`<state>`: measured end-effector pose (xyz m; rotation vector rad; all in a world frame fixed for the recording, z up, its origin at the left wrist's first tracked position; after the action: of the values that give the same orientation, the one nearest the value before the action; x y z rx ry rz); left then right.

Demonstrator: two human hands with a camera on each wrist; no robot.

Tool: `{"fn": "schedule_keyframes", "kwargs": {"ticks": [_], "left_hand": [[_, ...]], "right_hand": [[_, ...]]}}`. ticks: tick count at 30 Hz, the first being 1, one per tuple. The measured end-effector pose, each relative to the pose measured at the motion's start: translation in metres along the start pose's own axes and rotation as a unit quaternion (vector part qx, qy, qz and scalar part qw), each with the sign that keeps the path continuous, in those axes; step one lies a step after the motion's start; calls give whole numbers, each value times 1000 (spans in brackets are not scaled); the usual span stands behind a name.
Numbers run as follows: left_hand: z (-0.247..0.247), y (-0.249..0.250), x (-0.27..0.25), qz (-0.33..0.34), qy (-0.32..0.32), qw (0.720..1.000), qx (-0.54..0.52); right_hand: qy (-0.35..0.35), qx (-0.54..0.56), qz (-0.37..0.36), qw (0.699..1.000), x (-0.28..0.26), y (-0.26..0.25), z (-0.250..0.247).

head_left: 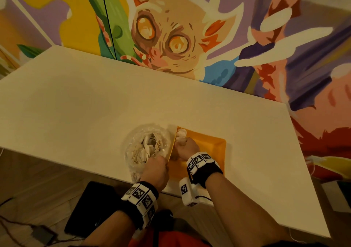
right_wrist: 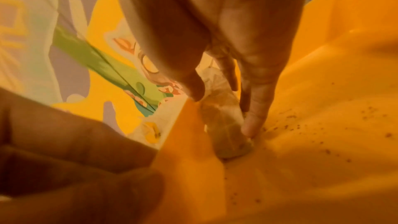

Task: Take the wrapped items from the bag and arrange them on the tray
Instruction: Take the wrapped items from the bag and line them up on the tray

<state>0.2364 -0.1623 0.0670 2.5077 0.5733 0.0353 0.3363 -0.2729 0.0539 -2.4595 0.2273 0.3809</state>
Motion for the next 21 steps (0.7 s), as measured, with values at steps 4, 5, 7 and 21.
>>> {"fn": "schedule_keyframes", "kwargs": {"ticks": [4,5,7,21], "left_hand": [[-2,4,-1,6,-5,1000,0],[-2,5,-2,12,-6,1000,1],[-5,7,-3,18,-1,1000,1],[-8,4,-4,31,6,999,-26]], "right_hand": [[-4,29,19,999,1,-1,1],[0,46,30,998,-1,-1,-1],[17,70,50,996,-1,2,-7],[6,176,84,981,3,6,2]]}}
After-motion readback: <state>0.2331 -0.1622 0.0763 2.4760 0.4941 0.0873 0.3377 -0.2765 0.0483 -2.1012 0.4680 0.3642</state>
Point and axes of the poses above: each hand's wrist, its own x-axis towards the middle knuckle, its own z-axis out of the palm, y = z × x, the point moved 9 cm from there along x, towards the middle knuckle, and after that the axes turned 15 degrees about y, right-handed, at the moved point
